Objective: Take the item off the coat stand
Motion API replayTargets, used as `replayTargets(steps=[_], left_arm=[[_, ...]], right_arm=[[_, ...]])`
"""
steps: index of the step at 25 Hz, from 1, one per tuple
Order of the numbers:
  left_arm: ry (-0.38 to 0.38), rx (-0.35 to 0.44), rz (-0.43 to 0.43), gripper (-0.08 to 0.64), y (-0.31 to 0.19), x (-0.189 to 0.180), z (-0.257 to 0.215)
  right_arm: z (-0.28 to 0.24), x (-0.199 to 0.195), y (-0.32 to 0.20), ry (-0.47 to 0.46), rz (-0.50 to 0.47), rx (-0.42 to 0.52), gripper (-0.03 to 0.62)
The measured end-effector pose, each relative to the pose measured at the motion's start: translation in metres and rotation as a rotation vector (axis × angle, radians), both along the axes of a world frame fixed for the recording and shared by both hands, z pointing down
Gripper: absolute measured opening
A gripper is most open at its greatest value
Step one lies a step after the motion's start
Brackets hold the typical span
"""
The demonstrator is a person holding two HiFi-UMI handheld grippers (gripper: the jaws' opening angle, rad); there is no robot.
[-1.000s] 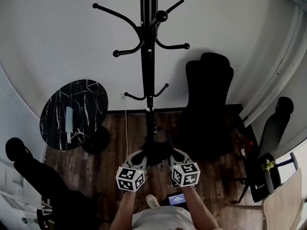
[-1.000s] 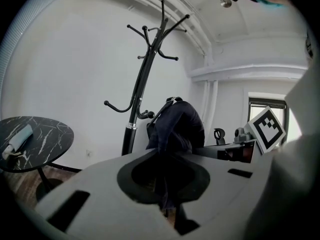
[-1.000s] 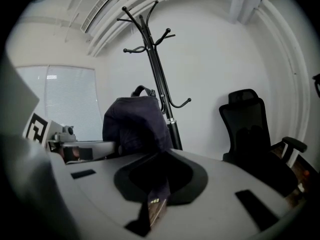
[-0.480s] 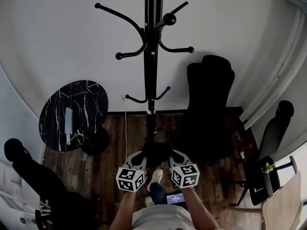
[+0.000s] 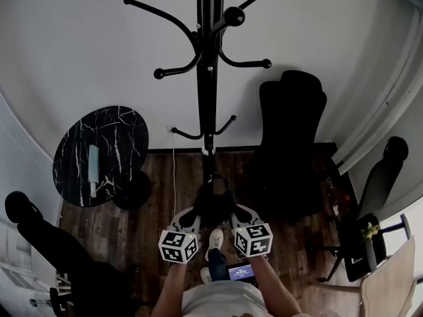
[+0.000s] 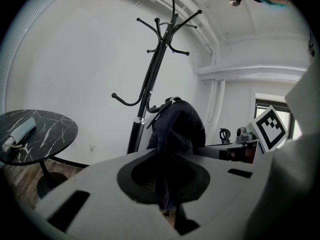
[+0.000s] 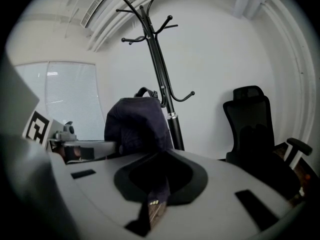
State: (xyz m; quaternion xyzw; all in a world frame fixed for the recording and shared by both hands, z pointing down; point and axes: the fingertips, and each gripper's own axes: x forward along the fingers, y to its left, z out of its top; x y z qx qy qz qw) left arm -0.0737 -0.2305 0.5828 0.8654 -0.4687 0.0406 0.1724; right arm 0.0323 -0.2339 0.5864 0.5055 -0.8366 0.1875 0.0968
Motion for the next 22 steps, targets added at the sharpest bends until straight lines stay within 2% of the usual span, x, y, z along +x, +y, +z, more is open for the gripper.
replayTargets(steps=[22], left_arm=[[0.015,-0.047,-0.018,0.026,-0.031,-0.007,0.018]], right_arm=[[0.019,-0.007,-0.037,0.009,-0.022,-0.043,0.023]])
